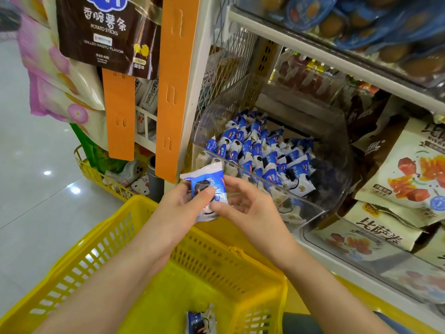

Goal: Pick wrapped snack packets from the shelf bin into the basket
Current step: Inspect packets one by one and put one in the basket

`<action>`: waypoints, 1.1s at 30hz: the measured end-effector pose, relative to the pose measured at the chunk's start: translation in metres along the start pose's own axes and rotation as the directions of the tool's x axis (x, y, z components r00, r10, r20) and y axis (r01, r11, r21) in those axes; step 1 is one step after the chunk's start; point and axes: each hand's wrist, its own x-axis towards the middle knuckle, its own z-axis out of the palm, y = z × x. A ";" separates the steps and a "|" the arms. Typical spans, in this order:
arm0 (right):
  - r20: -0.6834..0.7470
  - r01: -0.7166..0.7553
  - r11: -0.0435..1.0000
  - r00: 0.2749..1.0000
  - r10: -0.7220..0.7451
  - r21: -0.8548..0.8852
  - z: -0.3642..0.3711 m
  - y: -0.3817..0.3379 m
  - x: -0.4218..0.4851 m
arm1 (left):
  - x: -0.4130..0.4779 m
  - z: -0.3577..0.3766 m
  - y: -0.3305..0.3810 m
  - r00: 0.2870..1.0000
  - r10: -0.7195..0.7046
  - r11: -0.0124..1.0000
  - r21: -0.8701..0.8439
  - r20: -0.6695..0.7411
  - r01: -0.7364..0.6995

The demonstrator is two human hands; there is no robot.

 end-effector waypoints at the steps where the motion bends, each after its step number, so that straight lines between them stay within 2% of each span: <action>1: -0.023 -0.017 0.999 1.000 0.018 0.042 -0.002 -0.001 0.000 | 0.000 0.000 0.001 1.000 0.022 1.000 0.006 0.005 -0.022; 4: -0.089 -0.016 0.990 0.996 0.028 0.139 -0.008 -0.004 0.000 | 0.005 -0.002 0.001 0.998 0.058 0.997 0.052 0.019 -0.059; 7: -0.141 0.054 0.985 0.990 -0.030 0.166 -0.011 -0.009 0.000 | 0.008 -0.002 0.006 0.997 0.055 0.998 0.035 0.046 -0.056; 9: -0.163 0.113 0.987 0.982 -0.093 0.116 -0.016 -0.016 0.005 | 0.011 0.000 0.010 0.996 0.075 0.997 -0.024 0.043 -0.074; 12: -0.229 0.147 0.985 0.959 -0.165 -0.093 -0.037 -0.021 0.026 | 0.017 0.005 0.016 0.994 0.109 0.991 -0.079 0.021 -0.107; 15: -0.289 0.006 0.931 0.950 -0.120 -0.366 -0.067 -0.013 0.063 | 0.023 0.012 0.020 0.992 0.125 0.987 -0.106 0.018 -0.122; 17: -0.325 -0.145 0.836 0.945 -0.042 -0.530 -0.087 -0.002 0.091 | 0.027 0.018 0.024 0.990 0.136 0.981 -0.141 0.031 -0.131; 19: -0.368 -0.302 0.698 0.928 0.059 -0.649 -0.104 0.010 0.111 | 0.030 0.024 0.027 0.989 0.143 0.976 -0.172 0.047 -0.133; 22: -0.369 -0.444 0.484 0.896 0.247 -0.754 -0.122 0.030 0.126 | 0.035 0.029 0.031 0.987 0.148 0.965 -0.227 0.065 -0.130; 25: -0.376 -0.502 0.358 0.851 0.367 -0.787 -0.127 0.040 0.131 | 0.039 0.027 0.035 0.985 0.159 0.954 -0.267 0.062 -0.137; 28: -0.432 -0.565 0.322 0.809 0.399 -0.759 -0.127 0.040 0.138 | 0.041 0.024 0.037 0.983 0.172 0.944 -0.296 0.058 -0.148; 30: -0.444 -0.607 0.370 0.781 0.438 -0.703 -0.126 0.039 0.142 | 0.041 0.023 0.038 0.984 0.167 0.943 -0.302 0.062 -0.142; 33: -0.440 -0.625 0.485 0.778 0.448 -0.612 -0.123 0.040 0.147 | 0.043 0.022 0.038 0.985 0.158 0.944 -0.303 0.065 -0.132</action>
